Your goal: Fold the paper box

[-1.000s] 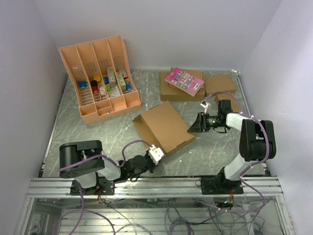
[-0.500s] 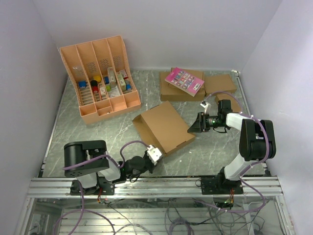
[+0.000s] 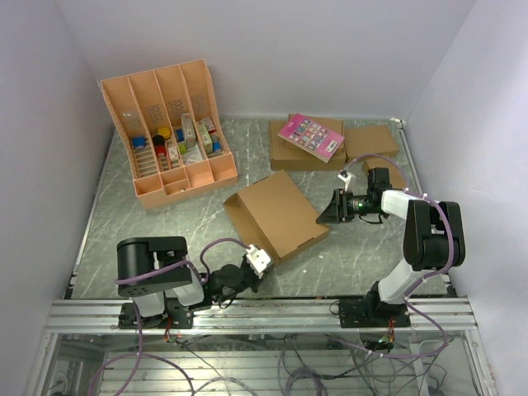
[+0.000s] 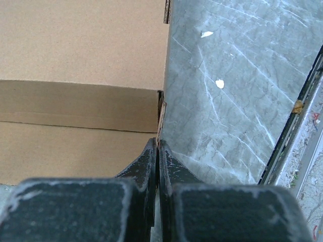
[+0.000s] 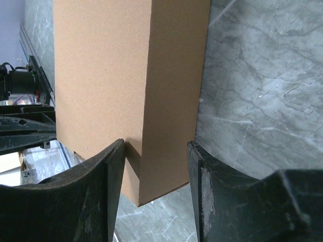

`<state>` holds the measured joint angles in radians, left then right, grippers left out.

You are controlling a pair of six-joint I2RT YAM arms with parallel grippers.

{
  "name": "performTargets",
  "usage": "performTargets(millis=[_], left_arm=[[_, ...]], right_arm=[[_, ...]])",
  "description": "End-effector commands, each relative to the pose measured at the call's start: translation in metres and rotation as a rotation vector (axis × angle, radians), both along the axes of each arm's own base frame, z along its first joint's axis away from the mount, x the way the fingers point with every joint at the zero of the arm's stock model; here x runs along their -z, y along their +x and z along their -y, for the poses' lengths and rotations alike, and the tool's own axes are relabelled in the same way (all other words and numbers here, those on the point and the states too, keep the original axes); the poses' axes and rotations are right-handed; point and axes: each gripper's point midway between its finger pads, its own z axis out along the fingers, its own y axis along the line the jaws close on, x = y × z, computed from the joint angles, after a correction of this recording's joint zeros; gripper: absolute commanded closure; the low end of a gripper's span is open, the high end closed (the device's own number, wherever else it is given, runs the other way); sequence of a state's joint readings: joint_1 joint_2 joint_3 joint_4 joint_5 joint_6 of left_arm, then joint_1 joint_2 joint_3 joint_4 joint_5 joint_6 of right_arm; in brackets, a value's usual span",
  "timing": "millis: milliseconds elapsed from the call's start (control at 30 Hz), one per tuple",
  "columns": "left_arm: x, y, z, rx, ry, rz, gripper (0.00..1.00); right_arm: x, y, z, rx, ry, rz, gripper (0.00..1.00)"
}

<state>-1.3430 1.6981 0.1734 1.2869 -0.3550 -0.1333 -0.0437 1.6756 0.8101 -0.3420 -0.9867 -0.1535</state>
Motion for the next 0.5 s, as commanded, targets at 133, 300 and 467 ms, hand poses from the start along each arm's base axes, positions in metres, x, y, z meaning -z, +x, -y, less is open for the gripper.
performTargets(millis=[133, 300, 467], left_arm=[[-0.0006, 0.0046, -0.0102, -0.055, -0.042, -0.016, 0.93], [0.0003, 0.0048, -0.0113, -0.061, -0.052, -0.02, 0.93], [0.0011, 0.004, -0.0087, -0.055, -0.054, -0.026, 0.93]], right_arm=[[0.0246, 0.0119, 0.0186, 0.03, -0.141, 0.027, 0.51], [0.0244, 0.0115, 0.0184, 0.03, -0.14, 0.025, 0.51], [0.0244, 0.0117, 0.0186, 0.029, -0.14, 0.027, 0.51]])
